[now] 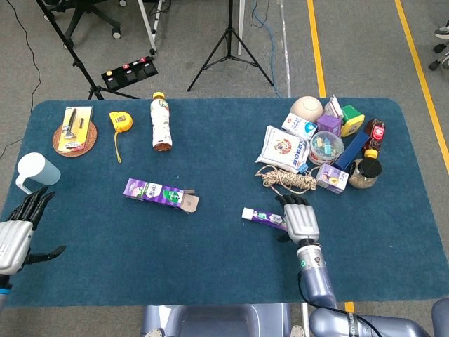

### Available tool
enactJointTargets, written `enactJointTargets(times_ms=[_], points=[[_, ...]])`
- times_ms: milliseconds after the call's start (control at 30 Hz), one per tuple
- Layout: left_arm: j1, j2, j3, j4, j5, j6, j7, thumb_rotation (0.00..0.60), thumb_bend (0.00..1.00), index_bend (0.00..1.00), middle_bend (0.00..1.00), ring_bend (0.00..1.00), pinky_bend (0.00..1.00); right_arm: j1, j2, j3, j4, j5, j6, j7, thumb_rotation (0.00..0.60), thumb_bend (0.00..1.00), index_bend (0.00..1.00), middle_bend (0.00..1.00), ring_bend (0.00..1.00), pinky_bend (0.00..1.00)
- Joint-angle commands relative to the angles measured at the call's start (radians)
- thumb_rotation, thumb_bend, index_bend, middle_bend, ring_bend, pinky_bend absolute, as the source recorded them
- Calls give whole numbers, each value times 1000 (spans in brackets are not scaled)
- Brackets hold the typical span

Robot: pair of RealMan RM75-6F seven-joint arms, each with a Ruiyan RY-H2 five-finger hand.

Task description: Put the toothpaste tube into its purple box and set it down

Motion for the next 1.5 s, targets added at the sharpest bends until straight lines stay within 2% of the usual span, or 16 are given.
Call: enactJointTargets(times_ms=[33,400,700,1033,1300,1500], points=[[-1,0,0,1,-1,-3,1,600,76,0,0,0,165,16,-41,4,31,0,31,-9,600,0,217,241,186,198],[-6,0,-7,1,-18,-17,5,600,77,0,0,0,165,39,-129,-7,157,-3,42,1,600,0,291,319,261,266],[-11,-5,-10,1,-27,-29,19,600,79,0,0,0,165,47,-172,-10,222,-5,33,6,600,6,344,357,308,379],[-13,-10,-12,-2,-37,-37,30,600,82,0,0,0,167,54,-198,9,260,-1,26,22,600,125,414,413,373,450],[-19,-10,-16,-2,-52,-52,34,600,82,0,0,0,170,58,-234,12,320,-19,15,45,600,180,437,446,409,491],[-21,-9,-19,-1,-60,-56,32,600,82,0,0,0,171,59,-264,7,368,-51,31,47,600,247,494,519,482,561]])
